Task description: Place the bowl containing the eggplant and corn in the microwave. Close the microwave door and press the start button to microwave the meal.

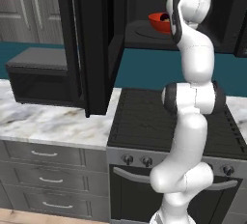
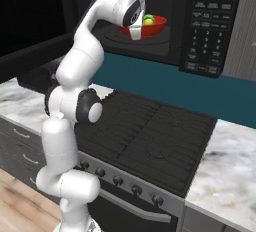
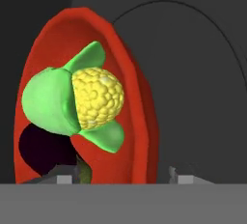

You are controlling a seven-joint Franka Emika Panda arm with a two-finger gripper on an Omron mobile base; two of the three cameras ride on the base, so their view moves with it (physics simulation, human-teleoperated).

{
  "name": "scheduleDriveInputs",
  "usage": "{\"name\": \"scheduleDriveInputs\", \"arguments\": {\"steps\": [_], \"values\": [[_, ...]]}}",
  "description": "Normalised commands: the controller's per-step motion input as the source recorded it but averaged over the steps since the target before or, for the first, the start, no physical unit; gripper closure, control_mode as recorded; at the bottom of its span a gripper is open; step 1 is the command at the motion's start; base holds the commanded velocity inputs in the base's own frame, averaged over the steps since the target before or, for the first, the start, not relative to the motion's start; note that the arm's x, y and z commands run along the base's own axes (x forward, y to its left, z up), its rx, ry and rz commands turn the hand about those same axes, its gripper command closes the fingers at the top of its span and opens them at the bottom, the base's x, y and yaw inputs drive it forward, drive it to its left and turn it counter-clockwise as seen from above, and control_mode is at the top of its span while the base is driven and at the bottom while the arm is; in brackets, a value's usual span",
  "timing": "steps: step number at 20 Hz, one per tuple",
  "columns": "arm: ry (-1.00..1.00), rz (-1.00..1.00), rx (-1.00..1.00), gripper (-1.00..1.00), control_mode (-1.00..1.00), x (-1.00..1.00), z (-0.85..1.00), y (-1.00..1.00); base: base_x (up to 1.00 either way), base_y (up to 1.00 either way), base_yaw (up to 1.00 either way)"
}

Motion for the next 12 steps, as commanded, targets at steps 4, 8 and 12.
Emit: {"name": "scheduleDriveInputs", "arguments": {"steps": [4, 8, 12], "values": [[-0.14, 0.05, -0.15, -1.00, -1.00, -0.42, -0.22, 0.19, 0.00, 0.00, 0.00], [-0.24, 0.02, -0.21, -1.00, -1.00, -0.57, -0.59, 0.36, 0.00, 0.00, 0.00], [-0.30, 0.00, -0.17, -1.00, -1.00, -0.26, -0.86, 0.26, 0.00, 0.00, 0.00]]}}
